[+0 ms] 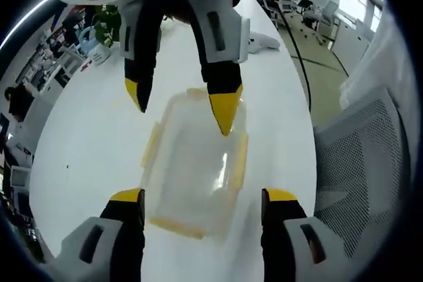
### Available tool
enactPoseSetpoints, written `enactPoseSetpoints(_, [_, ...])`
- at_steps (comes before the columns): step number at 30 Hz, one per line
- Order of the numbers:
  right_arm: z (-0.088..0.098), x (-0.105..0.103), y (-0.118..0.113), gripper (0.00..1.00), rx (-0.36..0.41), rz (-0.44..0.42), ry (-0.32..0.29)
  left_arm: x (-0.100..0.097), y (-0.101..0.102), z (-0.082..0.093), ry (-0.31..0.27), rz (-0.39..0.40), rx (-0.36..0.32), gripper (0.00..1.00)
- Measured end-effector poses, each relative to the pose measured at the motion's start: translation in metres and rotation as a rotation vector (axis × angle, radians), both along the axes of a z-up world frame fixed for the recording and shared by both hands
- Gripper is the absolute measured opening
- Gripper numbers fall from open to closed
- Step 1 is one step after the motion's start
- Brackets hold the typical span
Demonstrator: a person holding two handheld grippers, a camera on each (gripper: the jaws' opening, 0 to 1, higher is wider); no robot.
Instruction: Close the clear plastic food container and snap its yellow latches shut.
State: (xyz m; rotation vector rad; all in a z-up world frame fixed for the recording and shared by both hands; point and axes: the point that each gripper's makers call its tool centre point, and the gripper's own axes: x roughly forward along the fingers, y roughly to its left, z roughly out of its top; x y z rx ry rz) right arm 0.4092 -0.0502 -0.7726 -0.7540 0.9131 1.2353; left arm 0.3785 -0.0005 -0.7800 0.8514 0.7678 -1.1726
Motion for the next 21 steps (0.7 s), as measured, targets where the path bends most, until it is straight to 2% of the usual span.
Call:
enactPoseSetpoints(12, [-0.003, -0.008, -0.007, 0.67, -0.017, 0.014, 0.010, 0.007, 0.005, -0.003, 0.014, -0.022, 0.021, 0.79])
enactPoseSetpoints(21, [-0.009, -0.017, -0.013, 0.71, -0.039, 0.047, -0.011, 0.013, 0.008, -0.007, 0.009, -0.049, 0.035, 0.82])
